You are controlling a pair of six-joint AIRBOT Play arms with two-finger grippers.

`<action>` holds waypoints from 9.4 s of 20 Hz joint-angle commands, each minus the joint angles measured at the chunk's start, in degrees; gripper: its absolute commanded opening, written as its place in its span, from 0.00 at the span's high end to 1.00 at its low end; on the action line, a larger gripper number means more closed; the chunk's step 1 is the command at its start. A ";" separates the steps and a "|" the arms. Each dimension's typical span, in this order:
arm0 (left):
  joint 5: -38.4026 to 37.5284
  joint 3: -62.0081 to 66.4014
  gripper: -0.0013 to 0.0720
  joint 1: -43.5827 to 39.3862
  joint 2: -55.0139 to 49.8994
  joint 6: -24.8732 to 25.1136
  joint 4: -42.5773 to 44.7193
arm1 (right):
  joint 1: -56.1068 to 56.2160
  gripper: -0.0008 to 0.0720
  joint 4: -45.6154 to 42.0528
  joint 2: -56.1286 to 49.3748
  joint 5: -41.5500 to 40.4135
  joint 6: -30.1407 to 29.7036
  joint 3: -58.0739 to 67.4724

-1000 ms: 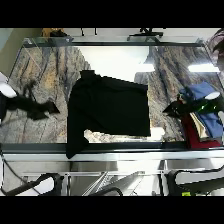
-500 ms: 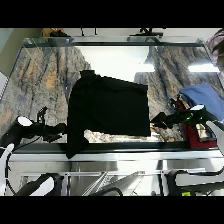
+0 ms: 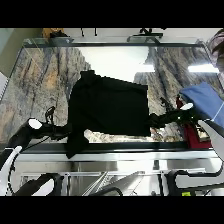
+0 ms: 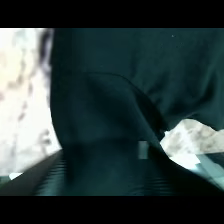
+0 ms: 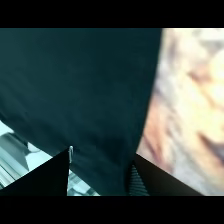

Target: Fold the shirts.

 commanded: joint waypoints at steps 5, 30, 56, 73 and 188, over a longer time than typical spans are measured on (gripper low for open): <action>-5.11 5.46 0.96 1.33 0.11 -0.66 -0.11 | 1.64 0.94 2.01 1.11 5.03 -3.56 0.44; -15.52 72.78 0.97 1.57 9.99 5.38 1.29 | -3.69 0.96 12.81 14.51 7.85 -3.78 58.27; -31.54 39.04 0.08 8.31 -13.99 5.09 13.97 | -15.13 0.56 -5.46 -8.20 4.96 -2.14 19.65; -16.02 10.99 0.08 8.72 -2.58 5.90 16.87 | -11.76 0.51 -3.37 -7.91 5.60 -4.46 7.45; -2.82 55.25 0.97 0.33 8.61 2.54 8.85 | 2.10 0.96 9.09 -0.81 3.26 -6.67 57.72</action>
